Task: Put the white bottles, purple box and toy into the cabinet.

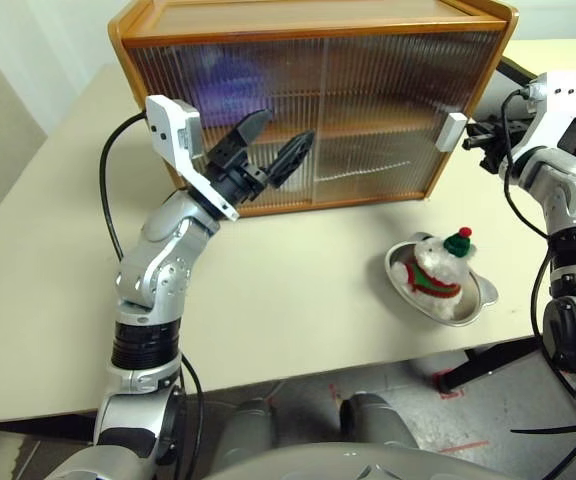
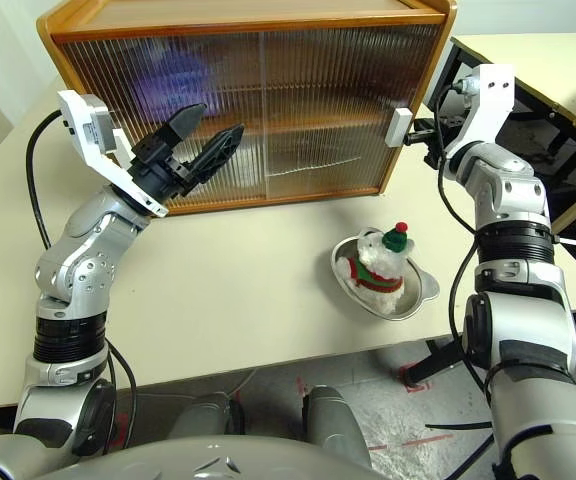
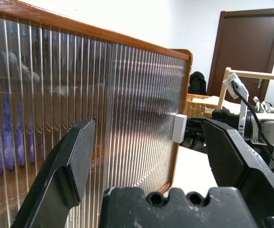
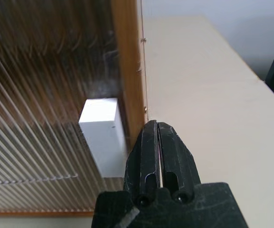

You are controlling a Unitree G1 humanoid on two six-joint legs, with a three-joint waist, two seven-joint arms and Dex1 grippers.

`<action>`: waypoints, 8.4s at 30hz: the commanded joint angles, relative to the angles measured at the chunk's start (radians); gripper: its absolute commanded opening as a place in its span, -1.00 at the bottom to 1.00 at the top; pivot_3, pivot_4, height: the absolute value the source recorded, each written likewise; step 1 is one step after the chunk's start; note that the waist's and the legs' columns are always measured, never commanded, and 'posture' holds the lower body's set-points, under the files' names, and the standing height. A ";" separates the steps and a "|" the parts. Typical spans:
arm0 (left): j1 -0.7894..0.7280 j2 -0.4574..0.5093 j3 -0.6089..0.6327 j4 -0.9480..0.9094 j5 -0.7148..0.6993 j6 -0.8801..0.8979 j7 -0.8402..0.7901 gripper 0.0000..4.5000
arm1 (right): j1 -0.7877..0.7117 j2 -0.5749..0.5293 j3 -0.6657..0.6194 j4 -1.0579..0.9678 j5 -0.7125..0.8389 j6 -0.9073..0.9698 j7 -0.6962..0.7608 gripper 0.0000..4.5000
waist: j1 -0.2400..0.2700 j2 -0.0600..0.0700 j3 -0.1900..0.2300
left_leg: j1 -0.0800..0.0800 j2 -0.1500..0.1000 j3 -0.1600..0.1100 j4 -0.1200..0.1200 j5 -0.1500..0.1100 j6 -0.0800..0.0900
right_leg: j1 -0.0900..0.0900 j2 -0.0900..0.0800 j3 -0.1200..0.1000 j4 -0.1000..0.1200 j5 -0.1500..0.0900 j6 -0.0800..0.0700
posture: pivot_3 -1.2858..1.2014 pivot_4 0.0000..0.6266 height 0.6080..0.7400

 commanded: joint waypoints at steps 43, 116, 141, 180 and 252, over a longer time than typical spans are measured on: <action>0.019 -0.015 -0.002 -0.011 0.003 -0.013 0.036 1.00 | -0.070 0.265 0.161 -0.224 -0.061 0.164 -0.008 -0.98 | -0.035 0.000 0.000 | 0.016 0.002 0.003 -0.015 -0.001 -0.002 | -0.002 0.023 0.032 0.004 0.002 -0.005 | 0.11 -1.00 1.00; -0.010 -0.054 -0.027 0.065 0.003 -0.051 -0.006 1.00 | 0.564 0.067 -0.139 -1.023 0.291 0.267 0.184 0.99 | -0.009 -0.004 0.001 | 0.015 0.002 0.001 -0.015 -0.005 -0.008 | -0.007 0.030 0.039 -0.004 0.001 -0.003 | 0.02 -1.00 1.00; -0.023 -0.058 -0.025 0.084 0.009 -0.054 -0.026 1.00 | 1.162 0.167 -0.085 -1.129 0.314 -0.037 0.225 0.99 | -0.031 -0.008 0.002 | 0.018 0.002 0.002 -0.015 -0.008 -0.013 | -0.002 0.031 0.040 -0.002 -0.002 -0.009 | 0.02 -1.00 1.00; -0.017 -0.043 -0.013 0.062 0.008 -0.056 0.012 1.00 | 1.061 0.133 -0.029 -0.839 0.292 -0.102 0.302 -0.42 | -0.004 -0.011 0.001 | 0.018 0.001 0.002 -0.014 -0.006 -0.010 | -0.001 0.031 0.040 -0.002 -0.001 -0.006 | 0.05 -1.00 1.00; 0.050 -0.036 -0.005 -0.028 0.009 -0.046 0.084 1.00 | -0.393 0.224 0.126 0.556 -0.136 -0.426 0.136 -0.96 | -0.002 -0.011 0.000 | 0.021 0.003 0.001 -0.013 -0.004 -0.007 | -0.002 0.030 0.041 0.002 0.006 -0.008 | 0.14 -1.00 1.00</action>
